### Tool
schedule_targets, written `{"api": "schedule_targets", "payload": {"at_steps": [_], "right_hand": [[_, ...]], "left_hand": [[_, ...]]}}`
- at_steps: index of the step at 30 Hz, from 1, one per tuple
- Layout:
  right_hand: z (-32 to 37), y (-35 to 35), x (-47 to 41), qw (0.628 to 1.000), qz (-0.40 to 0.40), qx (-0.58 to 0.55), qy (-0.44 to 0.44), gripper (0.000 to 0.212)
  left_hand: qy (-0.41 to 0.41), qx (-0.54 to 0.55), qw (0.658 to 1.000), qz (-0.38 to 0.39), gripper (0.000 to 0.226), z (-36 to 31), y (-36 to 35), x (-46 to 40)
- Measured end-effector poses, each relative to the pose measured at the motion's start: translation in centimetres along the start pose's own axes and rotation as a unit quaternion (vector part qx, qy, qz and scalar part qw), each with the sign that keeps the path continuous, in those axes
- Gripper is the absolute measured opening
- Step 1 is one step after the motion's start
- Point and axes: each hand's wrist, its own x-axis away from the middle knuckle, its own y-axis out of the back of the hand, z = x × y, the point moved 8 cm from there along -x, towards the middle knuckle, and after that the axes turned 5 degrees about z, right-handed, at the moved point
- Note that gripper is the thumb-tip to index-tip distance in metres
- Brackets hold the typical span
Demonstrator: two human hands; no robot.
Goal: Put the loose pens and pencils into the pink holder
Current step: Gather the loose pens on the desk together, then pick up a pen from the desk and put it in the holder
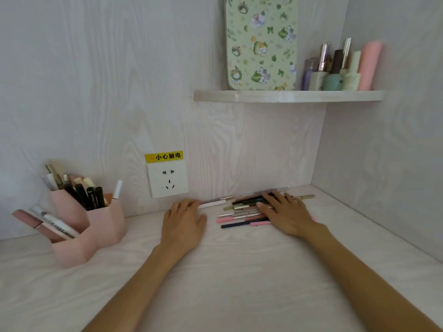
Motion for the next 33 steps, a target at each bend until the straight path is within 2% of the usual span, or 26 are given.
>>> {"api": "schedule_targets", "payload": {"at_steps": [3,7,12,14,16,19,24,27,33], "right_hand": [[4.5,-1.3,0.3,0.999,0.001,-0.01,0.049,0.064],[8.6,-2.7,1.1,0.997,0.019,-0.022,0.068,0.063],[13.2,-3.5,3.1,0.997,0.011,-0.022,0.073,0.06],[15.6,-3.9,4.0,0.996,0.011,-0.026,0.081,0.057],[17.5,-4.2,4.7,0.996,0.002,-0.031,0.082,0.053],[19.2,-4.3,5.4,0.996,-0.019,-0.036,0.079,0.05],[19.8,-3.0,5.8,0.992,-0.093,-0.033,0.082,0.042],[20.5,-2.0,6.2,0.978,-0.141,-0.06,0.141,0.034],[22.8,-2.2,8.0,0.937,-0.096,-0.12,0.312,0.028]], "left_hand": [[0.005,-0.009,1.0,-0.012,0.039,0.4,0.7,0.7],[0.02,-0.002,1.0,0.023,0.039,1.7,1.3,2.2],[0.022,0.015,0.996,0.083,0.062,4.1,2.0,6.0],[0.028,0.016,0.996,0.081,0.063,5.3,3.0,7.8],[0.017,0.008,0.999,0.045,0.055,6.0,4.7,9.1],[-0.014,0.011,1.0,-0.001,0.031,6.6,7.4,10.7],[0.05,-0.012,0.998,-0.03,0.015,9.8,9.9,12.1],[0.037,0.009,0.999,-0.035,0.015,9.9,9.9,12.3],[0.044,0.02,0.998,-0.046,0.02,9.4,9.1,12.1]]}}
